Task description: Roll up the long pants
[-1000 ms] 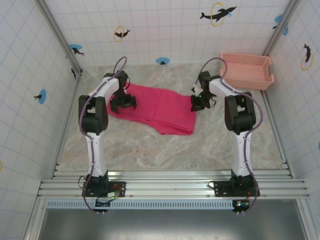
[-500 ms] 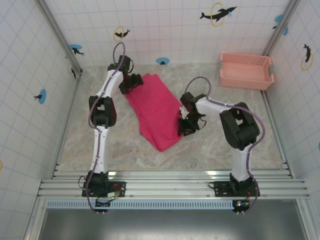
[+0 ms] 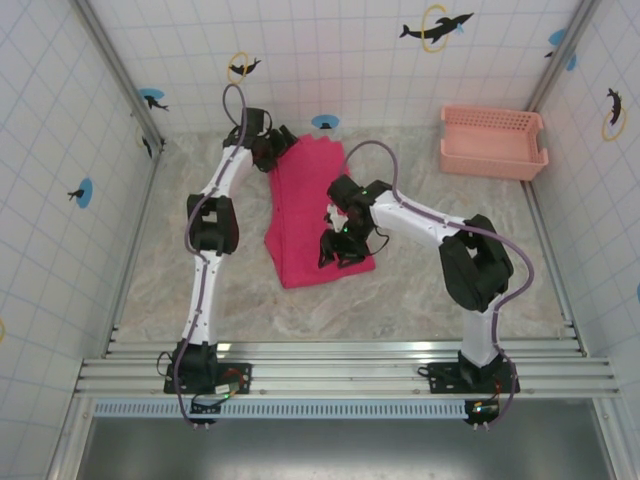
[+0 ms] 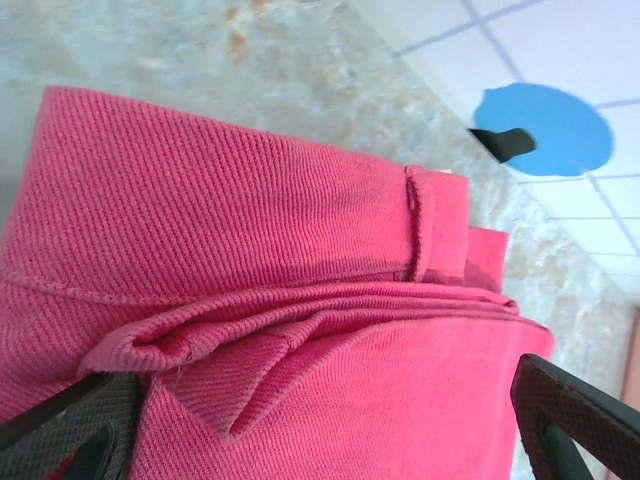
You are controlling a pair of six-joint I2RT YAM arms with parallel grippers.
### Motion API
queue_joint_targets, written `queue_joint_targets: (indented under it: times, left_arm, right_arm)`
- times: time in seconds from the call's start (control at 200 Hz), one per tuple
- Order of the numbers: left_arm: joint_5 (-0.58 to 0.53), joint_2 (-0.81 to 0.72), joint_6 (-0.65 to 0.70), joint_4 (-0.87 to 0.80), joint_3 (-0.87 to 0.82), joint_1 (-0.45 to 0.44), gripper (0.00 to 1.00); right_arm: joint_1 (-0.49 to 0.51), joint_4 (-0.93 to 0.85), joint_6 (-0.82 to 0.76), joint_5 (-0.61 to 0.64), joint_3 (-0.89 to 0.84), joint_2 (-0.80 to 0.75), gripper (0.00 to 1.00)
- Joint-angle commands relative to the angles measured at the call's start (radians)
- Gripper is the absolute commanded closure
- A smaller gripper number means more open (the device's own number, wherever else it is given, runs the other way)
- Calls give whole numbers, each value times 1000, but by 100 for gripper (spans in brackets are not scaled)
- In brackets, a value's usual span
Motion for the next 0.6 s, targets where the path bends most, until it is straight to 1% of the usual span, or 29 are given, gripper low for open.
queue_joint_targets:
  times: [0.0,0.06,0.135,0.2,0.265,0.3,0.34,0.375,0.44,0.48,0.525,0.566,0.596]
  left_arm:
    - [65,98,-43,56,-26,-15,3]
    - [78,88,-28,85,-28,-13,2]
    - [72,53,15,91,-28,-3,3]
    - [67,11,84,75,-25,14,2]
    - [49,-40,182,15,-27,34,3]
    - [49,-63,224,-13,-36,45,3]
    - [65,-91,235,-30,-68,65,3]
    - [99,-120,227,-6,-123,88,2]
    - [128,-171,251,-8,-213,130,3]
    - [106,-201,310,-63,-235,146,2]
    - [40,-240,379,-138,-255,162,3]
    - [-7,-287,438,-148,-297,173,2]
    - [-42,-330,476,-147,-334,178,3]
  right_arm:
    - [0,-168,-120,-1,129,3,44]
    - [-2,-256,-212,87,192,11,43]
    - [-5,-325,-335,179,242,16,42]
    - [-5,-357,-447,288,270,20,42]
    - [4,-390,-558,423,295,31,41]
    - [12,-396,-625,469,295,34,41]
    - [24,-400,-699,541,288,37,41]
    - [39,-396,-762,606,272,37,41]
    - [68,-375,-867,662,227,24,41]
    - [78,-334,-893,676,187,2,41]
    - [99,-293,-934,686,143,-25,41]
    - [126,-240,-979,732,92,-49,40]
    - [146,-197,-1013,743,54,-64,39]
